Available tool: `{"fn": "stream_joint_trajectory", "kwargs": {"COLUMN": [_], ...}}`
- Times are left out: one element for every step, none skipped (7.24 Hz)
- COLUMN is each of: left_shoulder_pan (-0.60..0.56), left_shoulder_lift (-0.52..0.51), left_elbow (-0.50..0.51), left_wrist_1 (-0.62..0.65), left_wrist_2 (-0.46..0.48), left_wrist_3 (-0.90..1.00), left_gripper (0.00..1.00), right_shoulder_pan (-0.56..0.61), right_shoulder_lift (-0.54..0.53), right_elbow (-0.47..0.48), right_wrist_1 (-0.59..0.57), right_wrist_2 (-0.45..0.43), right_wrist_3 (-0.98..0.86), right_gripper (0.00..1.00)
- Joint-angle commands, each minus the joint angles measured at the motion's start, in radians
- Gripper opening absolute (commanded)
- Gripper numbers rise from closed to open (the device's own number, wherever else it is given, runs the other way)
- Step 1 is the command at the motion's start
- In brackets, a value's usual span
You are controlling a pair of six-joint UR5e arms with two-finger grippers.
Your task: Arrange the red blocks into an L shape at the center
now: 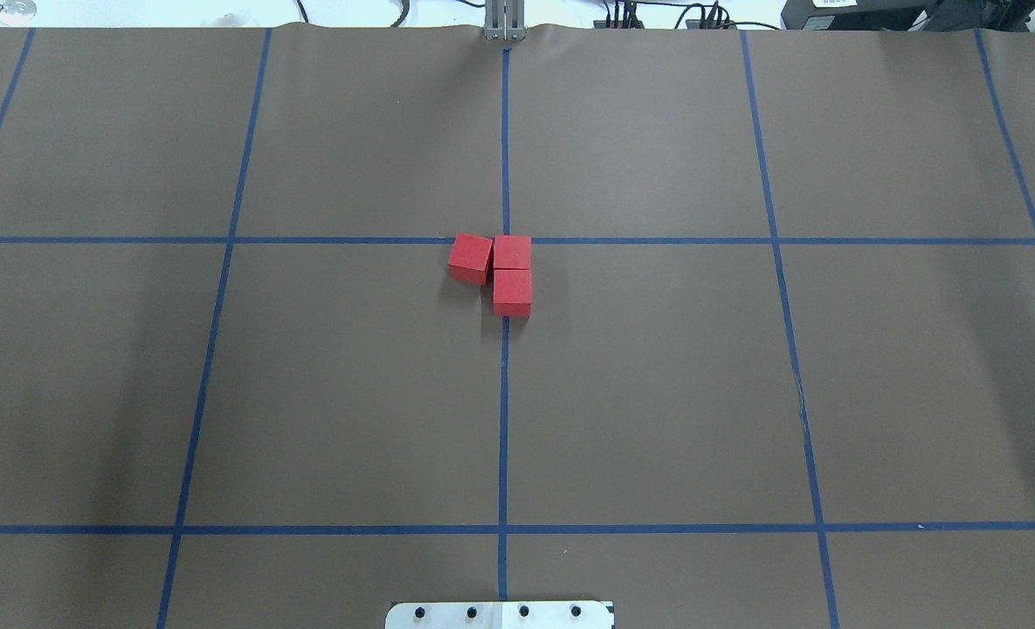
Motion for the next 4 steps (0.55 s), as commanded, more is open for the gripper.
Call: {"fn": "stream_joint_trajectory", "kwargs": {"left_shoulder_pan": [0.001, 0.002, 0.002, 0.002], "left_shoulder_lift": [-0.002, -0.003, -0.003, -0.003], "left_elbow": [0.001, 0.003, 0.004, 0.006], "left_wrist_1": [0.001, 0.001, 0.001, 0.001], "left_wrist_2": [0.005, 0.008, 0.009, 0.009], "left_wrist_3": [-0.001, -0.001, -0.001, -0.001], "left_gripper": [1.00, 1.00, 0.99, 1.00], "right_shoulder_pan": [0.000, 0.000, 0.000, 0.000], "right_shoulder_lift": [0.001, -0.001, -0.001, -0.001], "right_elbow": [-0.001, 0.000, 0.000, 0.000], "right_wrist_1": [0.001, 0.001, 0.002, 0.002], "right_wrist_2": [-0.001, -0.001, -0.001, -0.001], "right_wrist_3": [0.000, 0.000, 0.000, 0.000], "right_gripper": [0.99, 0.99, 0.99, 0.99]}}
